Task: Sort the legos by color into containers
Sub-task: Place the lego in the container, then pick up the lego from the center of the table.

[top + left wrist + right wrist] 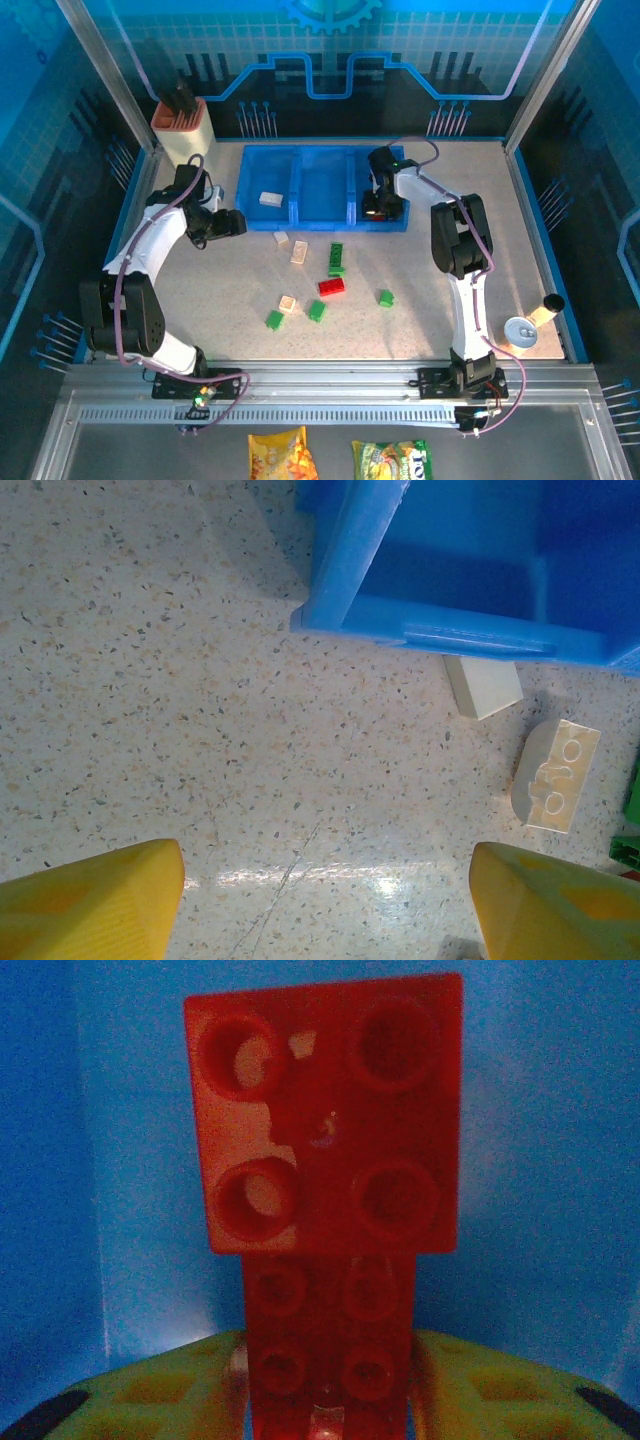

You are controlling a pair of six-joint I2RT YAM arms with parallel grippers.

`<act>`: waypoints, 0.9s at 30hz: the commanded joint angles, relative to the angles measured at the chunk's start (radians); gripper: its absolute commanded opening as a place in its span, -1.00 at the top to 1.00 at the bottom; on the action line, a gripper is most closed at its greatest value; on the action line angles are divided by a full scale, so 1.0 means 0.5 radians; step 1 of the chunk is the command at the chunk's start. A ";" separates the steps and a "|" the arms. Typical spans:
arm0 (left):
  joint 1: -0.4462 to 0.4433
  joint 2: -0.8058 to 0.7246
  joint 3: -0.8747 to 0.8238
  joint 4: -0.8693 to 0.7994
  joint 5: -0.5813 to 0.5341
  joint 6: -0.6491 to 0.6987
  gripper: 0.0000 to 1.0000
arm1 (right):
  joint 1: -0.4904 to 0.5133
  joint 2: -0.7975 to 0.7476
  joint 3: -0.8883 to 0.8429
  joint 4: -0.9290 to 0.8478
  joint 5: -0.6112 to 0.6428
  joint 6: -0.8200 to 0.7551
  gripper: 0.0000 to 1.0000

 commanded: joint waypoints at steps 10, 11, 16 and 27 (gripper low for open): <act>0.027 -0.010 0.000 -0.007 -0.016 0.028 -0.53 | -0.019 -0.130 0.024 -0.099 -0.042 0.039 0.02; 0.027 -0.010 0.000 -0.007 -0.014 0.026 -0.53 | -0.017 -0.145 0.022 -0.115 -0.041 0.041 0.02; 0.027 -0.014 -0.003 -0.007 -0.010 0.025 -0.53 | -0.002 -0.255 -0.034 -0.128 -0.037 0.052 0.00; 0.024 -0.006 0.006 -0.016 0.039 0.008 -0.52 | 0.060 -0.552 -0.168 -0.182 -0.034 0.074 -0.03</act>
